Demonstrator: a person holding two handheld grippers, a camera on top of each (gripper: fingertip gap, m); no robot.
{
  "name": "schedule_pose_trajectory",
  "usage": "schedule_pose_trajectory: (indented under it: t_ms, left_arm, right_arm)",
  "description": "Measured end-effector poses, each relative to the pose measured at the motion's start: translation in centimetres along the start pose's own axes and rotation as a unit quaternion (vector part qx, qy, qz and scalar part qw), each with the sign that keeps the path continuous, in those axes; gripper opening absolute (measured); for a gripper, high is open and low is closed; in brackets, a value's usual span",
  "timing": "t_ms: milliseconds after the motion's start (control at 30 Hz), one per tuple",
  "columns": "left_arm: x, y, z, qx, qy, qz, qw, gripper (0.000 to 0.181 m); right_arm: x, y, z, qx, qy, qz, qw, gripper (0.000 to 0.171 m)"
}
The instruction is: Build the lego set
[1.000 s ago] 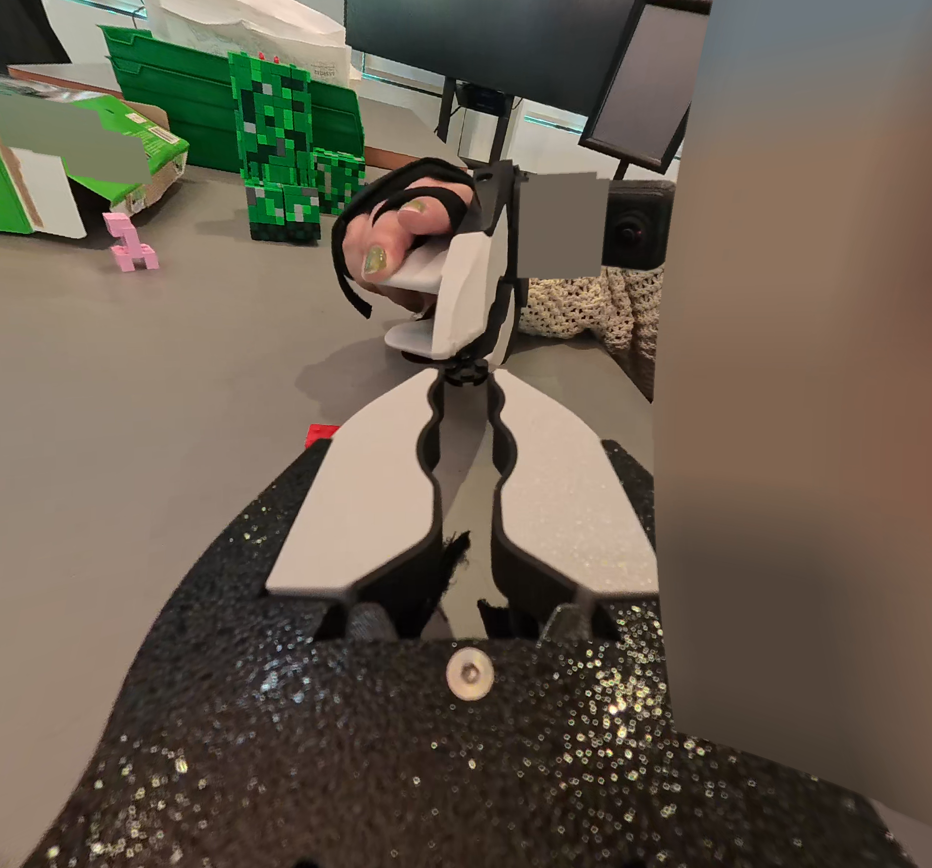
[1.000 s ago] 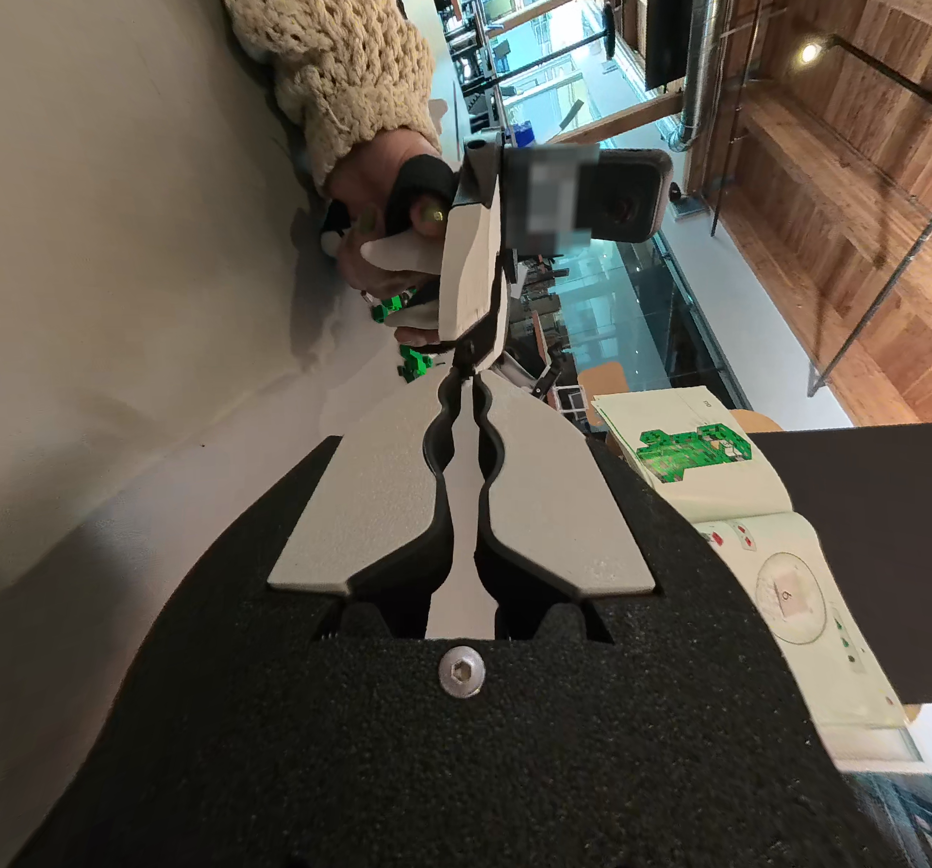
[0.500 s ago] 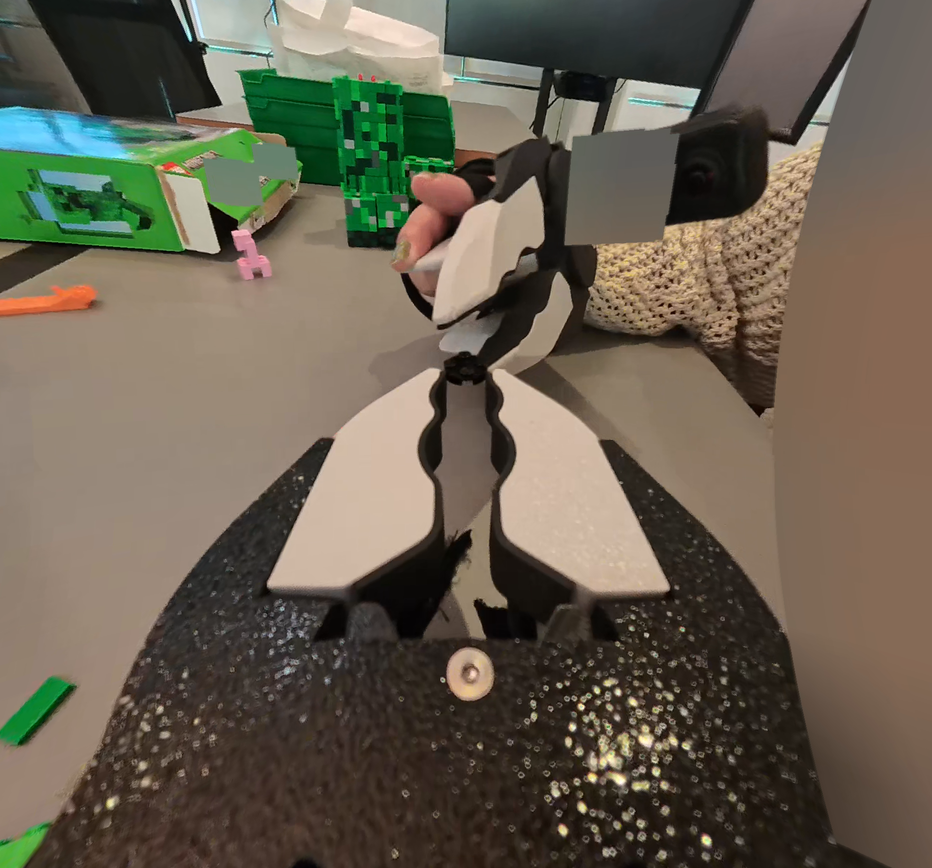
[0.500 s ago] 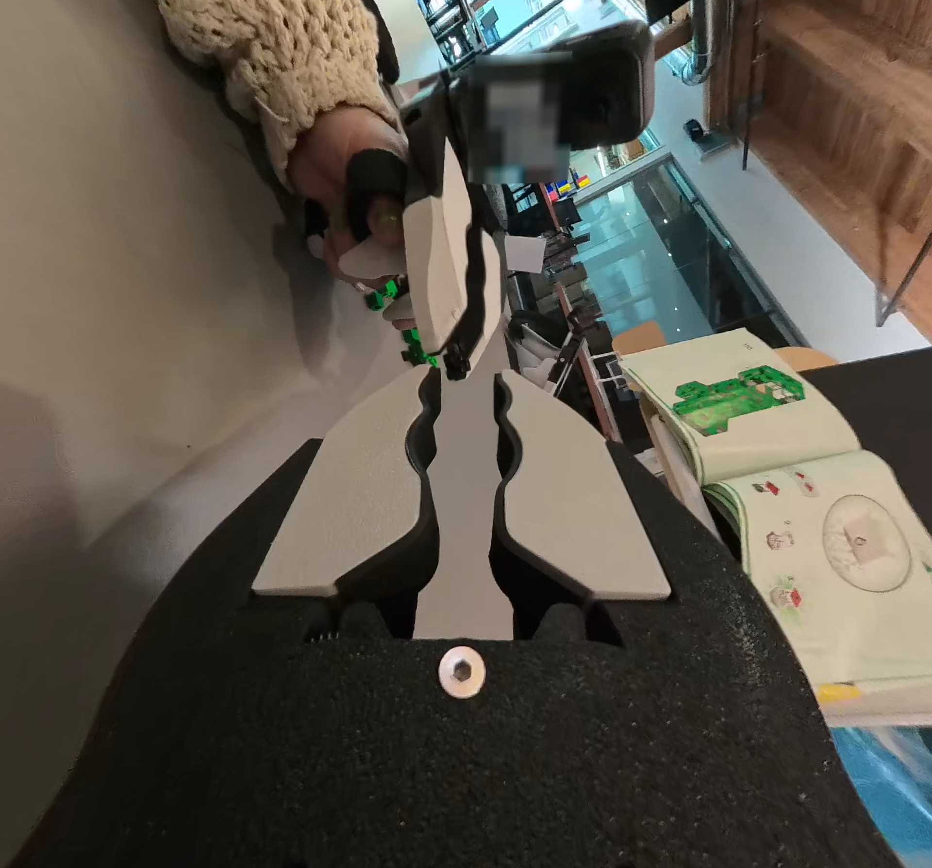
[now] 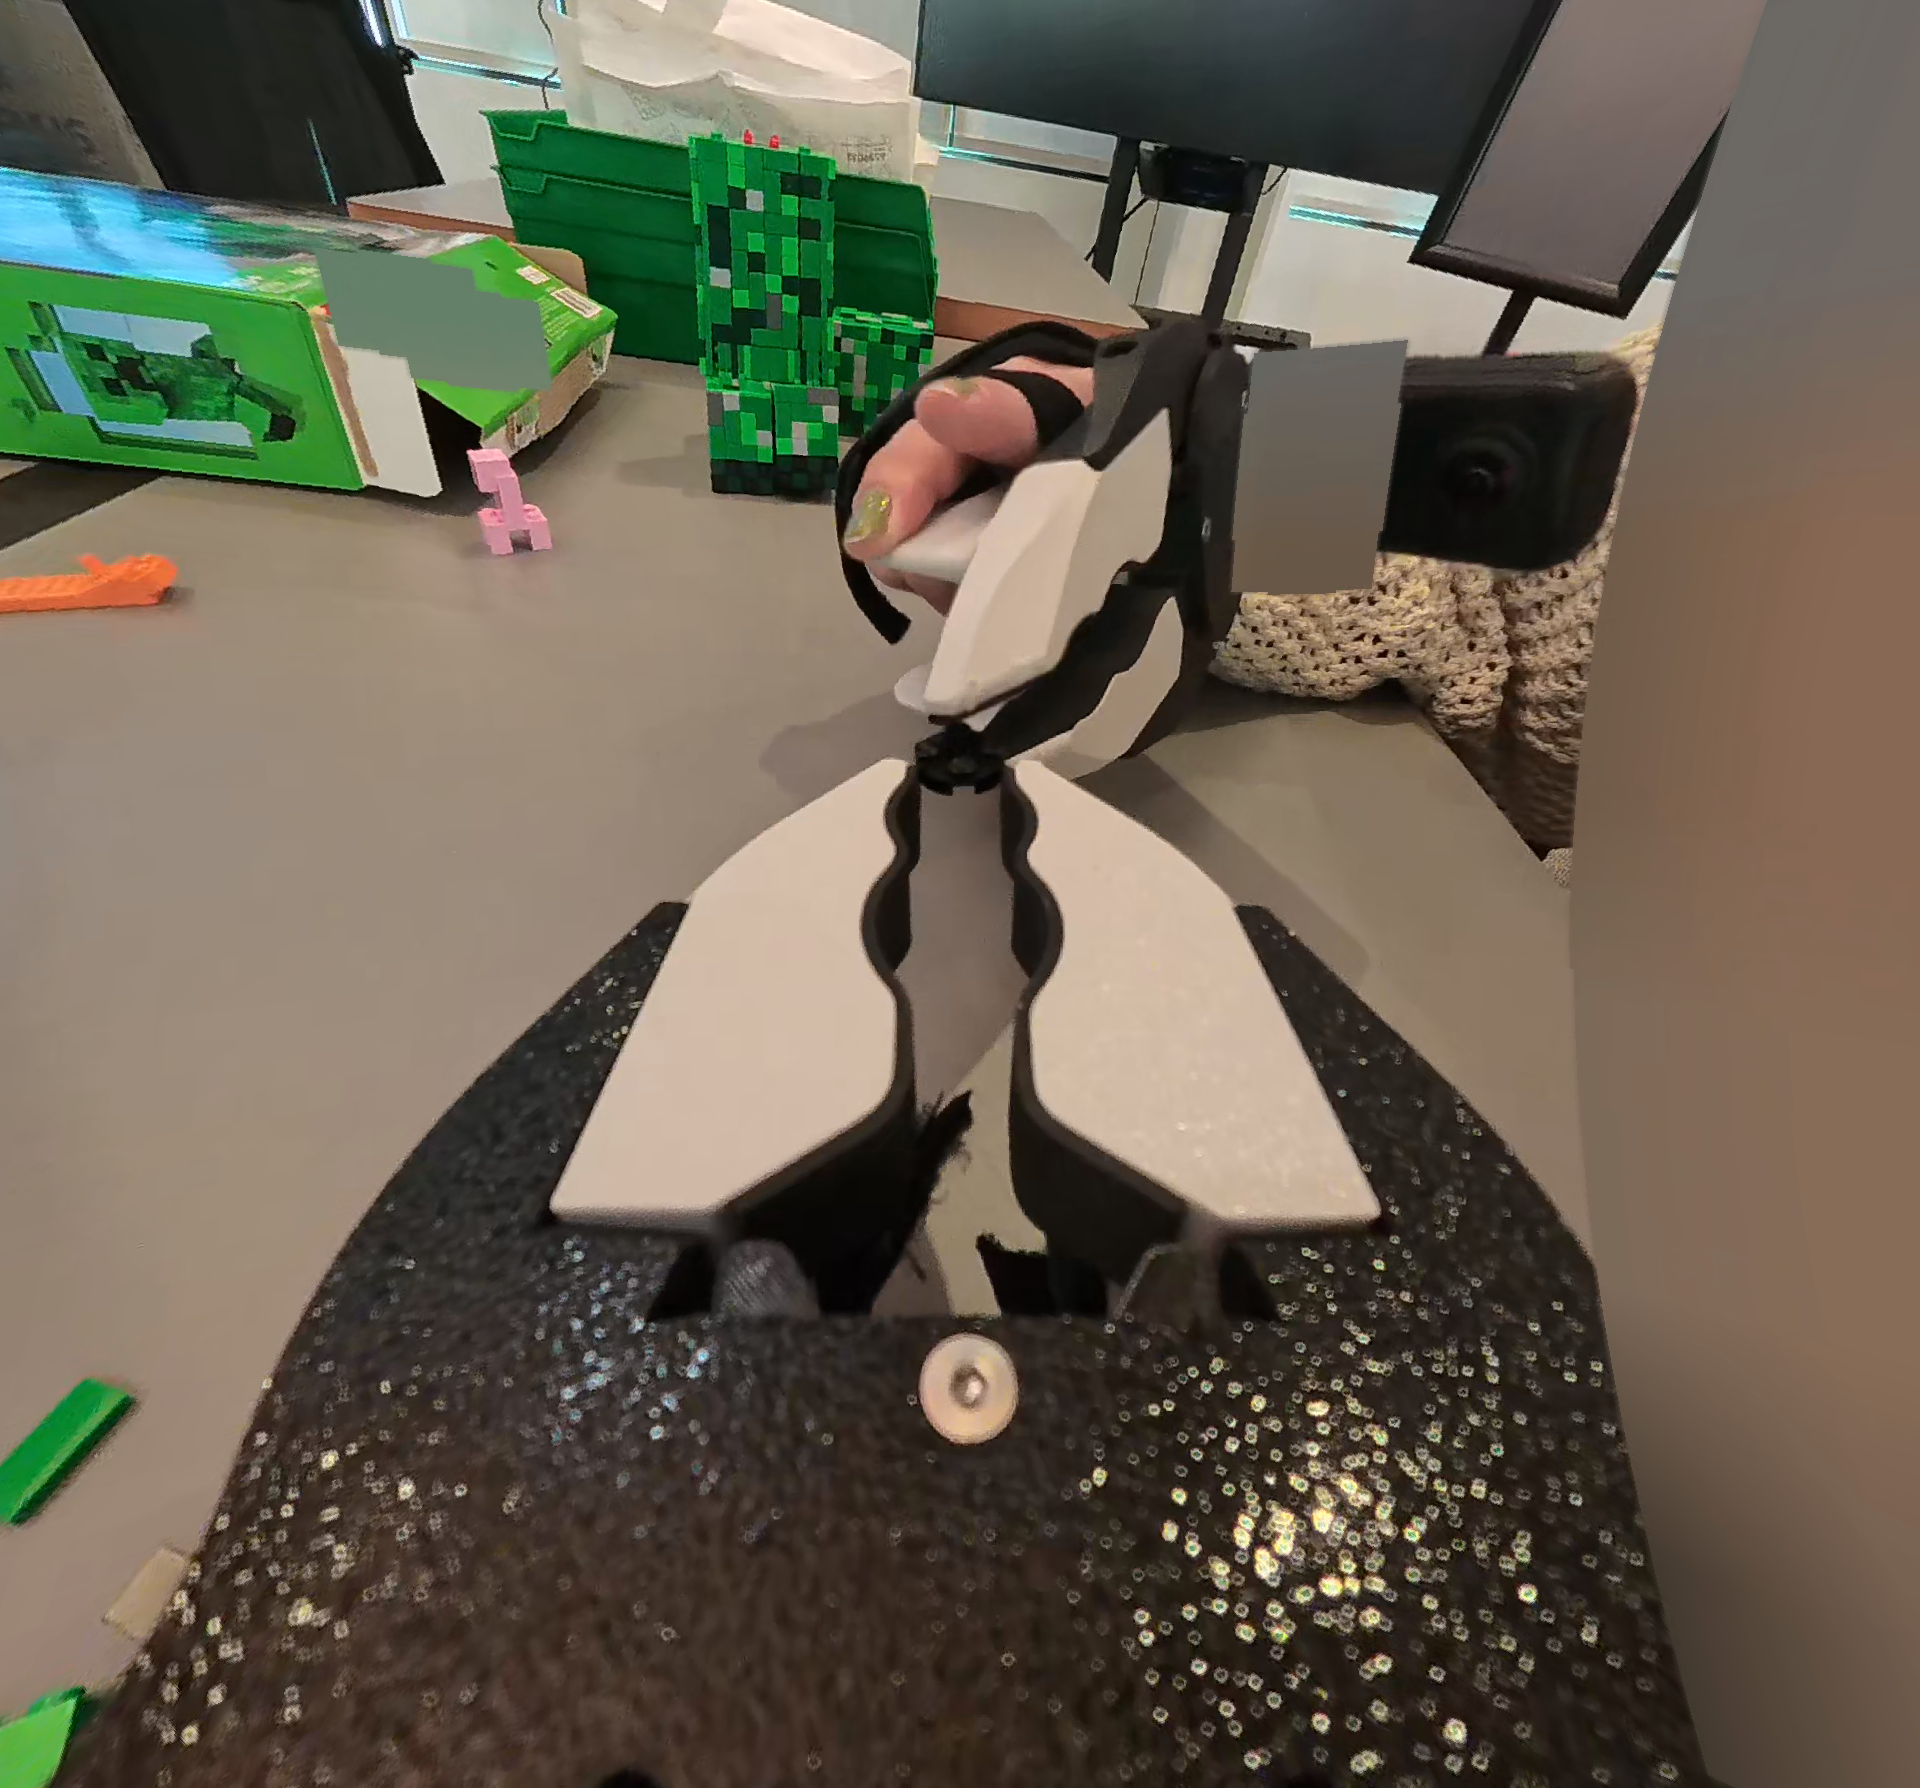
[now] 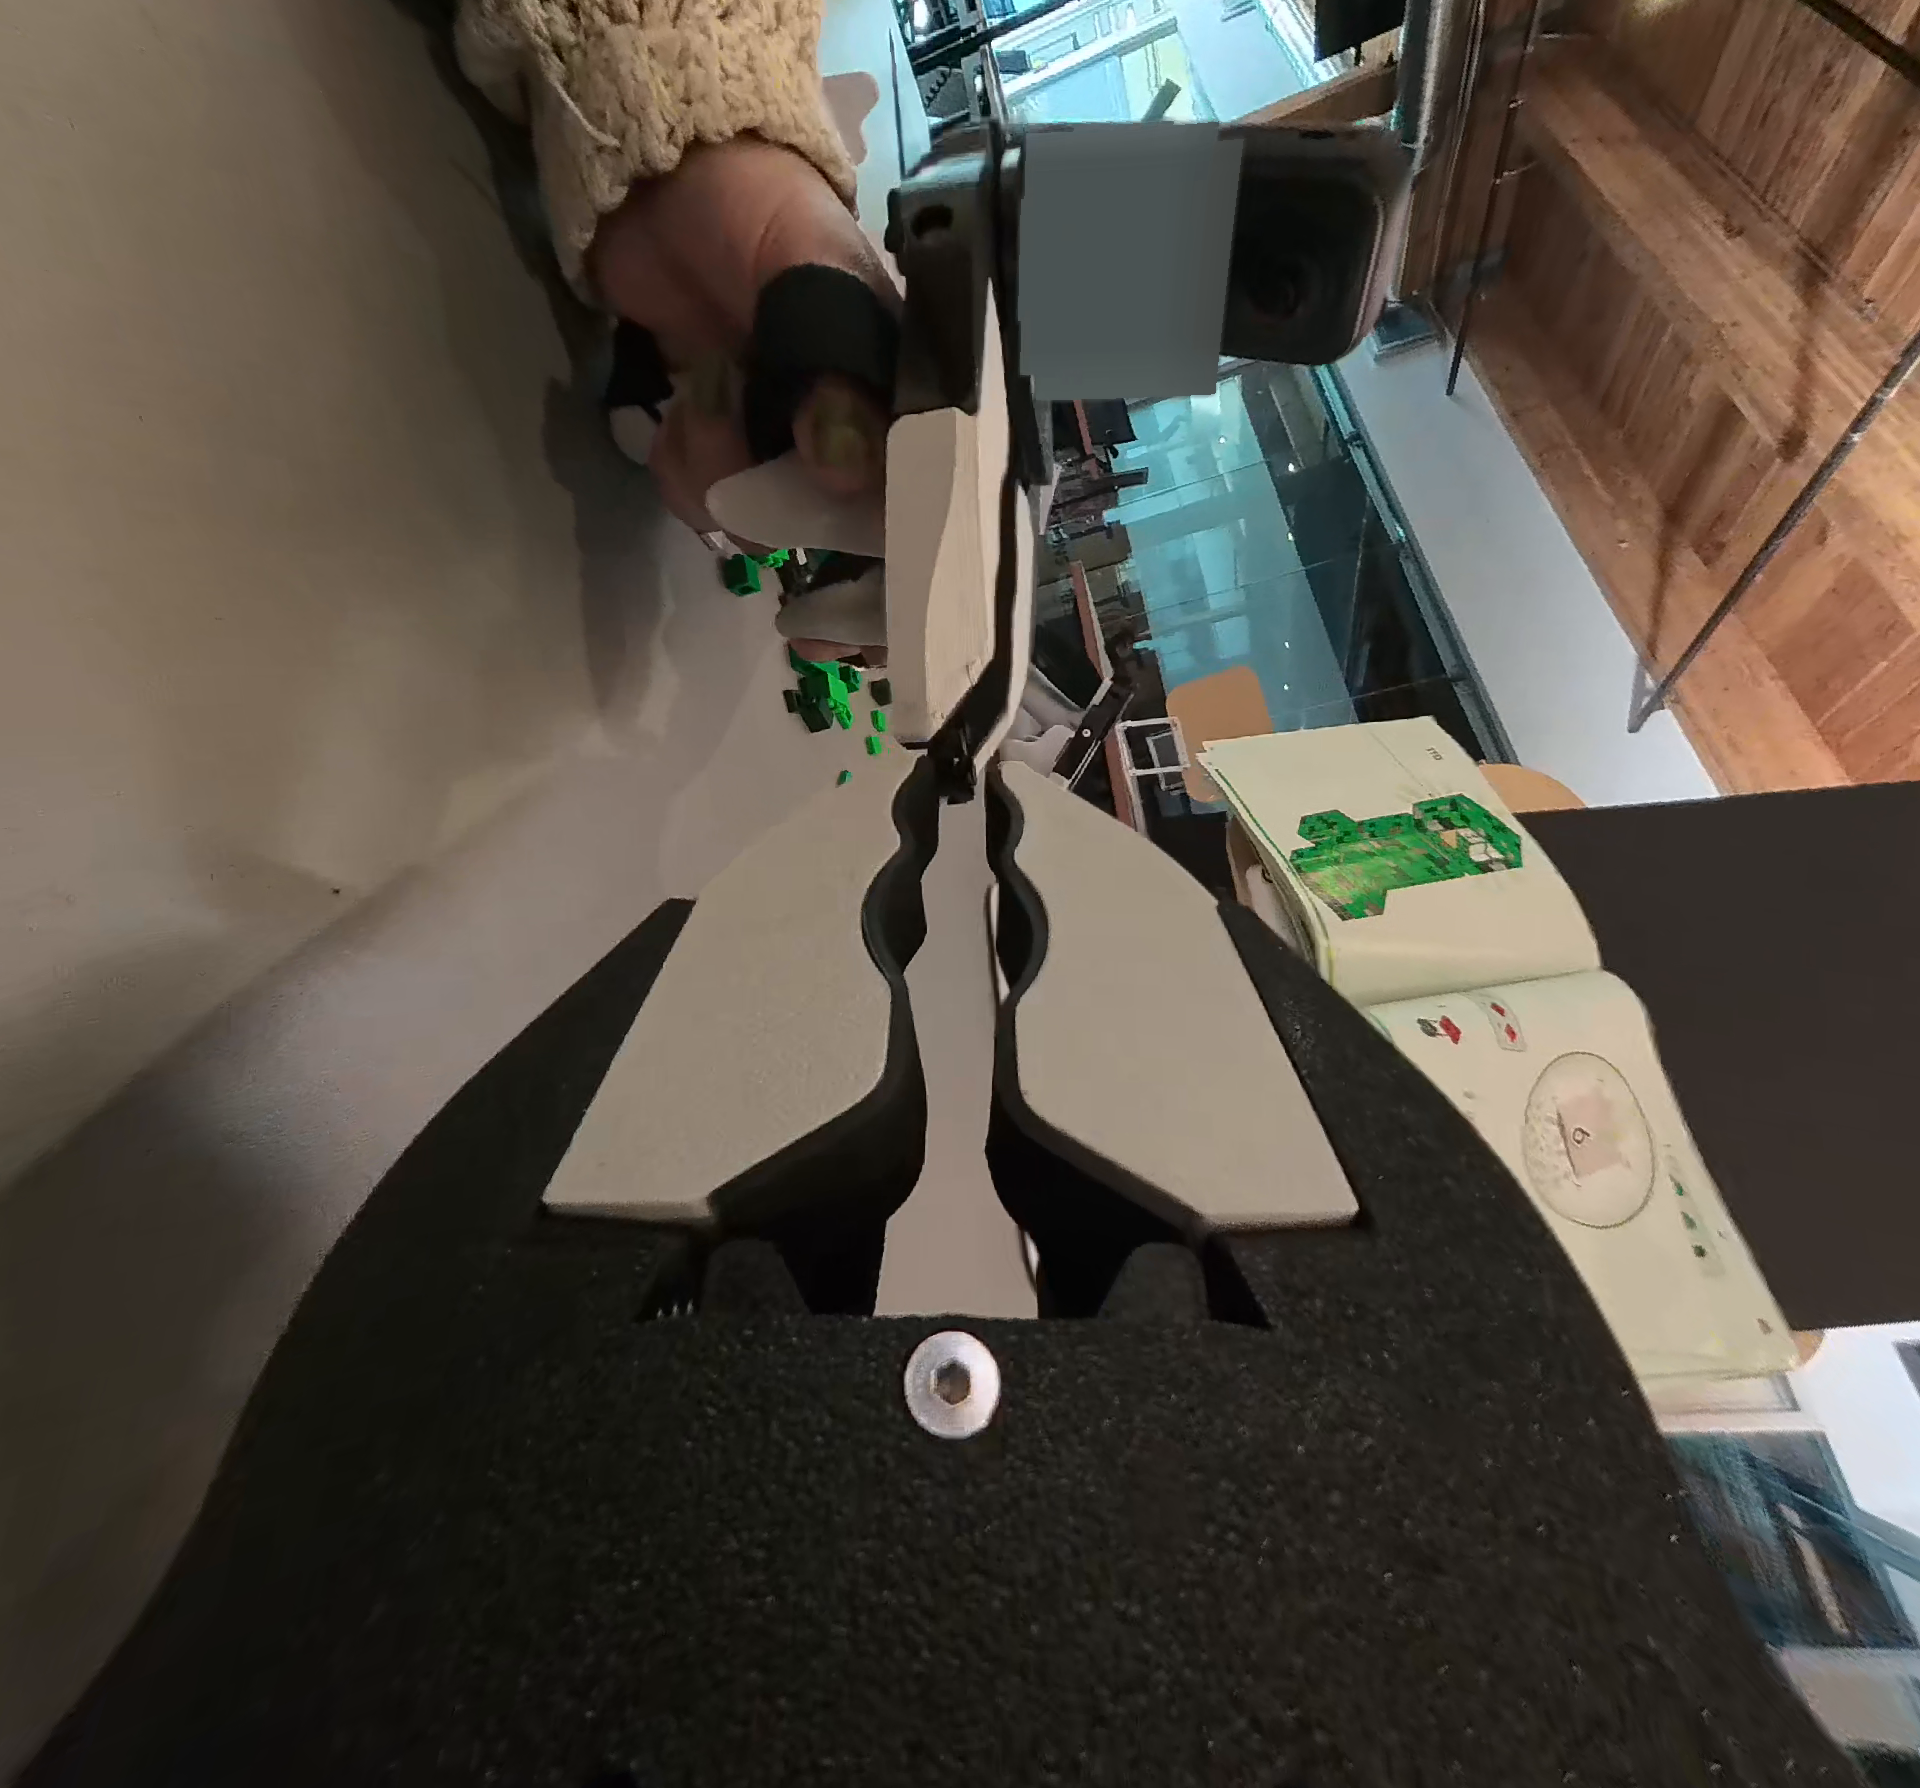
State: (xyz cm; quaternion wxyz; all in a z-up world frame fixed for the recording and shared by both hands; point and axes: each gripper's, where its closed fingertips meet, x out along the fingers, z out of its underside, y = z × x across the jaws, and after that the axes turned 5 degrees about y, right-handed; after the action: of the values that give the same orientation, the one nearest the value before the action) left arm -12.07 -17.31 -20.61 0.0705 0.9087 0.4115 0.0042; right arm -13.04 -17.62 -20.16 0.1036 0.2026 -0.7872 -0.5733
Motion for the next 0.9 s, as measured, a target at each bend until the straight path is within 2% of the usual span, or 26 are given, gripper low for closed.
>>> schedule_pose_trajectory:
  t_ms: [633,767,900]
  left_arm:
    - [0.0,-0.2,-0.1,0.0,0.002,-0.005,1.0,0.015]
    - [-0.1,-0.9,-0.2,0.022,0.007,-0.043,0.999,0.031]
    - [0.0,-1.5,0.0,0.072,-0.004,-0.092,0.993,0.033]
  right_arm:
    - [0.3,0.0,0.2,-0.06,-0.017,0.015,0.998,0.004]
    - [0.5,0.7,1.6,-0.087,-0.073,0.043,0.993,0.004]
    - [0.5,1.0,2.3,-0.111,-0.104,0.052,0.987,0.004]
